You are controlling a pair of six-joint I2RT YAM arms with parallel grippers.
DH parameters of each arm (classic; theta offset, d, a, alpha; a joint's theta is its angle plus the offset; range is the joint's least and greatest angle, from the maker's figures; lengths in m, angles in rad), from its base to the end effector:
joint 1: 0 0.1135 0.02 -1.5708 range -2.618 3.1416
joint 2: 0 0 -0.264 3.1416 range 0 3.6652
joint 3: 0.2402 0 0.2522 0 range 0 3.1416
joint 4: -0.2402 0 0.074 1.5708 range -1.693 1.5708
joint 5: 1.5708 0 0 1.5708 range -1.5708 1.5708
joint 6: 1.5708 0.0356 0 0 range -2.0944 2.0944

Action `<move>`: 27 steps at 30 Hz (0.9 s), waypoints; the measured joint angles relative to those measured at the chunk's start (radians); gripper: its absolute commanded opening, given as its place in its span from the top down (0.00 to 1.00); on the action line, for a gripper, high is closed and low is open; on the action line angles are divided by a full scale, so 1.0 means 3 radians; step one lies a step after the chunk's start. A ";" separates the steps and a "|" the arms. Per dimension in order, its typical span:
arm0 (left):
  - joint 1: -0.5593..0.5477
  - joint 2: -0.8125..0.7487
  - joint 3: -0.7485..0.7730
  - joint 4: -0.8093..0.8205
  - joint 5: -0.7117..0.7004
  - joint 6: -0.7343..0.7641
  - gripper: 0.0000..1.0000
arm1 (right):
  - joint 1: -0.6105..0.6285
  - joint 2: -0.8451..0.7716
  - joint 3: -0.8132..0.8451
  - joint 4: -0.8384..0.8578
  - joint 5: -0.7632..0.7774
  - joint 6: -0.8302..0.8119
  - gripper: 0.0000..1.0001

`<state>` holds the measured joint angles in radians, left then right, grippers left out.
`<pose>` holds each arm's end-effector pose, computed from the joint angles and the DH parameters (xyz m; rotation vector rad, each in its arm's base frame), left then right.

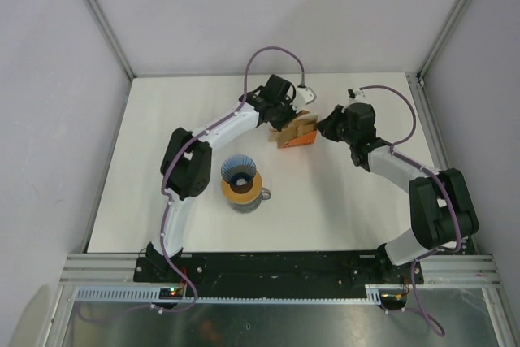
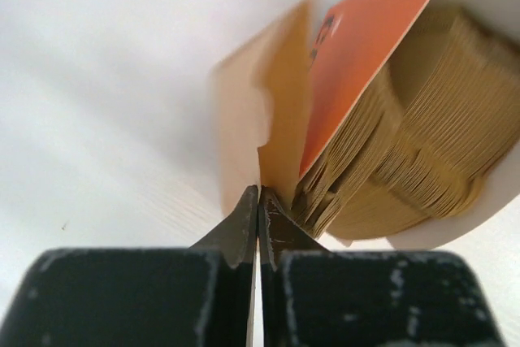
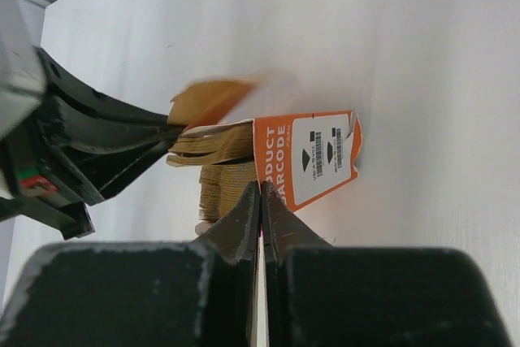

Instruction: Place the coffee filter in the dripper

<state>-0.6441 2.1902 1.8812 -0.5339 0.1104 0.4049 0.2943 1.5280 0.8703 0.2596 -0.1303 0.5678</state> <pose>0.3956 -0.3020 0.2295 1.2564 2.0698 -0.2428 0.3240 0.1030 0.2326 0.1895 2.0218 0.6833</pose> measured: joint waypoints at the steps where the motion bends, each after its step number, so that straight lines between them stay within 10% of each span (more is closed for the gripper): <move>1: -0.0003 0.0000 0.0038 -0.0001 0.0020 -0.0028 1.00 | 0.0009 0.0000 0.0000 0.0000 0.0006 -0.0001 1.00; 27: 0.0354 -0.0047 0.0172 0.0025 0.0015 -0.0097 1.00 | 0.0004 -0.0169 0.0000 -0.0262 0.0145 -0.0378 0.95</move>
<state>-0.5381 2.1761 1.9327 -0.5262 0.1150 0.3759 0.2955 1.4773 0.8703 0.1810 -0.0868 0.4545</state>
